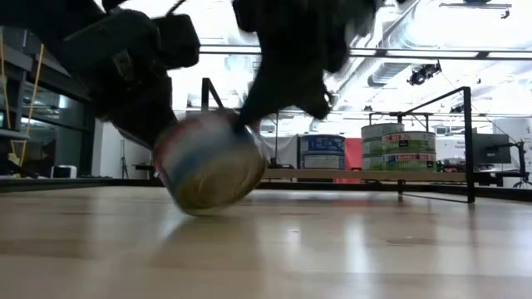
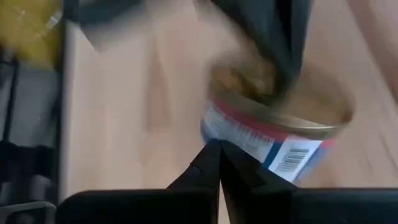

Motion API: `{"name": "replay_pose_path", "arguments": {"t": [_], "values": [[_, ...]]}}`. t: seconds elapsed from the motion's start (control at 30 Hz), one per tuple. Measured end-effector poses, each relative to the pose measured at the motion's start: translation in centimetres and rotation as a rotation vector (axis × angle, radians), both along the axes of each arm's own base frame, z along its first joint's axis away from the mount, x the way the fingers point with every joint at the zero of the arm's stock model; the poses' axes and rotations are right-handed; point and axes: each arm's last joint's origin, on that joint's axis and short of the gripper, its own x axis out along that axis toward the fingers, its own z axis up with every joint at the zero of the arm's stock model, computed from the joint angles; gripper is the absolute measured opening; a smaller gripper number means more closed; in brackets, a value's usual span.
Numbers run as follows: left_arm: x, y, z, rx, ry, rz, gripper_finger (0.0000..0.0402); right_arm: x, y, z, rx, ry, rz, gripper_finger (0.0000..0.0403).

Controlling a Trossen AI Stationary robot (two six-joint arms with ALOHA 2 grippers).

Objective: Stack canned seafood by type on shelf
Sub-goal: Stack the blue-pink tuna can on top of the other blue-pink tuna can on the shelf

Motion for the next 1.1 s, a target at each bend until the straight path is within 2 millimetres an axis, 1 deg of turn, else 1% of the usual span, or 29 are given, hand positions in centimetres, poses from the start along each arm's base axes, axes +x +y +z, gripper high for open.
{"name": "replay_pose_path", "arguments": {"t": [0.07,0.17,0.23,0.33,0.4,0.47,0.57,0.67,0.73,0.83,0.9,1.0,1.1], "values": [[0.1,-0.2,-0.2,-0.035,-0.004,-0.026,0.0,0.4,0.5,1.3,-0.021,-0.031,0.012,0.0],[0.7,-0.6,0.1,-0.074,-0.065,-0.038,0.0,0.7,0.8,2.3,-0.056,-0.036,0.035,0.0],[0.7,-0.6,0.1,-0.067,-0.067,-0.044,0.0,1.0,1.0,3.2,-0.053,-0.062,0.034,0.0],[0.6,-0.4,0.2,-0.048,-0.052,-0.046,0.0,1.1,1.0,4.2,-0.077,-0.042,0.06,0.0],[0.2,-0.2,0.6,-0.031,-0.026,-0.051,0.0,1.2,1.0,5.1,-0.121,-0.034,0.108,0.0],[-0.5,0.2,1.3,-0.019,0.009,-0.05,0.0,1.3,0.9,6.4,-0.165,-0.033,0.157,0.0],[-2.1,0.7,2.6,-0.002,0.083,-0.025,0.0,1.3,0.5,8.4,-0.212,-0.021,0.243,0.0],[-3.9,1.0,4.5,-0.004,0.094,0.01,0.0,1.3,0.1,9.6,-0.232,-0.026,0.414,0.001],[-5.0,0.9,5.7,-0.016,0.075,0.042,0.0,1.4,-0.4,10.1,-0.225,-0.041,0.526,0.003],[-6.3,0.5,7.2,-0.073,0.004,0.106,0.0,1.5,-1.1,10.0,-0.222,-0.034,0.624,0.0081],[-7.0,0.1,7.9,-0.119,-0.045,0.158,0.0,1.4,-1.5,9.4,-0.248,0.004,0.672,0.0126],[-7.5,-0.7,8.4,-0.181,-0.13,0.233,0.0,1.6,-1.8,7.7,-0.285,0.082,0.732,0.0201],[-7.8,-1.6,8.8,-0.232,-0.227,0.283,0.0,1.9,-1.9,6.1,-0.318,0.128,0.789,0.0266]]}}
